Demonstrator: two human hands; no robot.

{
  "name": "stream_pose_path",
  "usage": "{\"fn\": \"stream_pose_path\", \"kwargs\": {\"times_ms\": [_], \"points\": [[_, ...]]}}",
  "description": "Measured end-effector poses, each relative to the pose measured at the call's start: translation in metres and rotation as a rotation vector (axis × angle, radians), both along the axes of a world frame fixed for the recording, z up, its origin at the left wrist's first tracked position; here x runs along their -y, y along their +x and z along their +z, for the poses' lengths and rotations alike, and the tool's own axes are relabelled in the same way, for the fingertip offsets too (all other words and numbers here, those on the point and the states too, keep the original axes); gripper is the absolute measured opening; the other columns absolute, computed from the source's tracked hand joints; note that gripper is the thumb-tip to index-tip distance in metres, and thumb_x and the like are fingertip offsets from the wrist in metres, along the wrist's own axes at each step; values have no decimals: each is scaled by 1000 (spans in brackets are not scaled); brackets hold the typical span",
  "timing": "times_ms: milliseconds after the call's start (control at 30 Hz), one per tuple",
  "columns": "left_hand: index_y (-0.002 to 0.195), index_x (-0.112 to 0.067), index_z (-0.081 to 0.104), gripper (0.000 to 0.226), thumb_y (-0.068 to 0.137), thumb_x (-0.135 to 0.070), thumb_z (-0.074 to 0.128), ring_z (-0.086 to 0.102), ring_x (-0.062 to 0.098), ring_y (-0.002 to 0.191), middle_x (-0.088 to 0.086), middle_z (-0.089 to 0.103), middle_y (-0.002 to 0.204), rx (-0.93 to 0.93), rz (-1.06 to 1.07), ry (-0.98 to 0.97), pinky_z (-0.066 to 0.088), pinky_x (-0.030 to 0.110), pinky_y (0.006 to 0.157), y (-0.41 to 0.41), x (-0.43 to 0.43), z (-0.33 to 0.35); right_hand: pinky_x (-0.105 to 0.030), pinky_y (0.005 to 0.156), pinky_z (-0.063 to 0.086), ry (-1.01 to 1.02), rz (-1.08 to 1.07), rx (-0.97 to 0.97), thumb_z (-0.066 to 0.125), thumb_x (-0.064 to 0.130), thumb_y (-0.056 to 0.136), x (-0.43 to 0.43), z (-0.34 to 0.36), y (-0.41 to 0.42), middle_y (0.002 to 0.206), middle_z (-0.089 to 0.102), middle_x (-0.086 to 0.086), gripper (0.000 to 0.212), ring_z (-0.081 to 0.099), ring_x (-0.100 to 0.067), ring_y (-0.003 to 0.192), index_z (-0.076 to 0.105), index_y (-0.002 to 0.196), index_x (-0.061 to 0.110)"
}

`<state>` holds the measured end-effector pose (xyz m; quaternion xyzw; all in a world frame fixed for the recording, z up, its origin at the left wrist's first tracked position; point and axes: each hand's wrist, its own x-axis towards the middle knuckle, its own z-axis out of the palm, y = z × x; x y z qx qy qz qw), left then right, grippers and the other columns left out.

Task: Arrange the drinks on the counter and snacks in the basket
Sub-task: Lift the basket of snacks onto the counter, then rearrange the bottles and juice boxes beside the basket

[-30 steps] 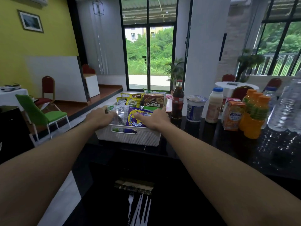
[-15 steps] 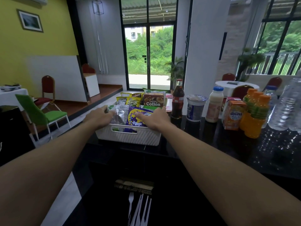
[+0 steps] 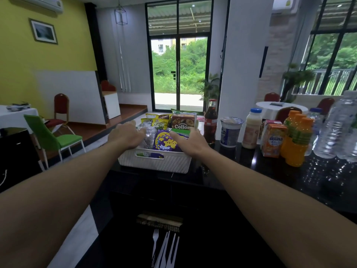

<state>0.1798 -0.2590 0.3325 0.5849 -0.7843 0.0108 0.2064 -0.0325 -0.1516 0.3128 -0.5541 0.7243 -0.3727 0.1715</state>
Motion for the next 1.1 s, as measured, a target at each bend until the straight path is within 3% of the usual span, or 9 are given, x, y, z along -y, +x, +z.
{"fn": "stream_pose_path", "kwargs": {"times_ms": [233, 533, 667, 767, 867, 1033, 1100], "points": [[147, -12, 46, 68, 99, -60, 36, 47, 34, 134, 14, 48, 149, -51, -84, -61, 41, 47, 104, -29, -39, 7, -50, 112, 37, -54, 15, -90, 48, 78, 86, -41, 5, -28, 161, 29, -11, 98, 37, -32, 142, 27, 155, 13], [145, -16, 49, 57, 101, -50, 40, 49, 31, 131, 11, 53, 146, -91, -350, -119, 42, 44, 104, -96, -100, 19, -54, 109, 40, -87, -59, -249, 41, 81, 85, -109, 9, -90, 153, 44, -9, 91, 45, -32, 135, 34, 152, 20], [147, -17, 47, 57, 102, -51, 39, 47, 30, 134, 9, 50, 149, -90, -447, -113, 41, 45, 106, -138, -129, 17, -58, 111, 37, -61, -109, -291, 38, 82, 85, -140, 7, -126, 158, 38, -10, 95, 41, -33, 140, 28, 155, 20], [145, -18, 49, 55, 101, -50, 42, 50, 32, 130, 11, 53, 145, -89, -491, -87, 42, 47, 105, -175, -151, 11, -55, 111, 38, -54, -150, -303, 38, 85, 81, -164, 5, -156, 156, 41, -9, 99, 44, -31, 139, 28, 156, 21], [141, -17, 52, 54, 100, -51, 42, 54, 32, 126, 12, 57, 141, -57, -526, -63, 43, 47, 105, -211, -166, 3, -51, 107, 43, -79, -198, -329, 37, 87, 78, -185, 2, -188, 148, 52, -7, 97, 52, -30, 130, 38, 150, 22], [142, -16, 51, 56, 99, -52, 43, 54, 28, 126, 9, 56, 141, -75, -590, 78, 44, 45, 104, -272, -186, -19, -32, 84, 42, -135, -235, -308, 43, 81, 80, -223, -12, -239, 130, 64, -5, 83, 56, -16, 100, 50, 139, 23], [136, -17, 56, 51, 99, -49, 45, 56, 25, 122, 7, 60, 137, -130, -625, 147, 45, 43, 102, -294, -192, -29, -34, 86, 46, -154, -248, -272, 46, 78, 81, -236, -18, -258, 131, 64, -3, 79, 61, -19, 106, 51, 139, 24]]}}
